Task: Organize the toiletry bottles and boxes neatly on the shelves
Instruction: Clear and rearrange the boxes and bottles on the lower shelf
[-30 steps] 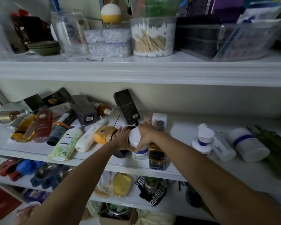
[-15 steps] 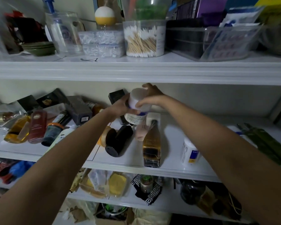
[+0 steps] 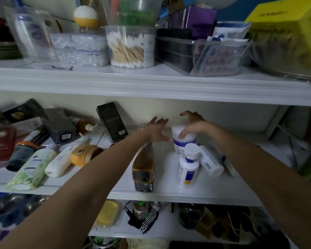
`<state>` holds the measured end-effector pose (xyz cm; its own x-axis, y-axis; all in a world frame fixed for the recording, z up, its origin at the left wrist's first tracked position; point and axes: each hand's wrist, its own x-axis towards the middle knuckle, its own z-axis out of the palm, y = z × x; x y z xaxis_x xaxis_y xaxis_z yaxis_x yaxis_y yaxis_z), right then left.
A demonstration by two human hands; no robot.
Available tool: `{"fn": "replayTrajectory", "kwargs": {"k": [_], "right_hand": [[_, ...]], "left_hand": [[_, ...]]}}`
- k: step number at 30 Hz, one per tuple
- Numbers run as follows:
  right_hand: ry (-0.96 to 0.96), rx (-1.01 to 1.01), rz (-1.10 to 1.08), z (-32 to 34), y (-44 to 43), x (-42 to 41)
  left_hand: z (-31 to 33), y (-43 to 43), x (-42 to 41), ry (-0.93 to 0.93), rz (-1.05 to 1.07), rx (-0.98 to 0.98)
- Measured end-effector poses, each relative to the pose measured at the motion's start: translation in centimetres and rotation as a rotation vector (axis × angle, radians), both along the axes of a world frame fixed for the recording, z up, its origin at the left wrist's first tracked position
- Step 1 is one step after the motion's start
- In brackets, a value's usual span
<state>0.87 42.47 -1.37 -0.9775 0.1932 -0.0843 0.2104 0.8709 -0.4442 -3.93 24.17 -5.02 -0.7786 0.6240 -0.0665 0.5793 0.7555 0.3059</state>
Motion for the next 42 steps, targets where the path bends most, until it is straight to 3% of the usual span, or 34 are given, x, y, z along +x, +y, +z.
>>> {"fn": "replayTrajectory", "kwargs": {"k": [4,14,19,24,32,39,42], "right_hand": [[-0.052,0.039,0.009,-2.0,1.3,-0.6],[-0.223,0.023,0.184,-7.7,2.2,-1.9],[-0.514,-0.145,0.156,-4.9,3.5,-2.6],[-0.275,0.092,0.094,-1.6,1.0,-4.6],[0.030,0.007,0.117,2.0,-13.3,-6.7],[0.061,-0.258,0.069,-4.3,-28.8,-5.2],[-0.063,-0.193,0.035,-7.8,-33.5,-4.5]], "left_hand": [[0.5,-2.3,-1.1,0.143,0.107,-0.043],[-1.5,-12.2,-1.4,0.148,0.455,-0.122],[-2.3,-16.9,-1.7,0.149,0.518,-0.099],[-3.3,-20.6,-2.1,0.133,0.535,-0.146],[-4.8,-26.9,-4.3,0.129,0.342,-0.248],[-7.9,-30.8,-6.0,-0.067,0.288,-0.334],[-8.7,-31.1,-6.1,-0.127,0.269,-0.236]]}}
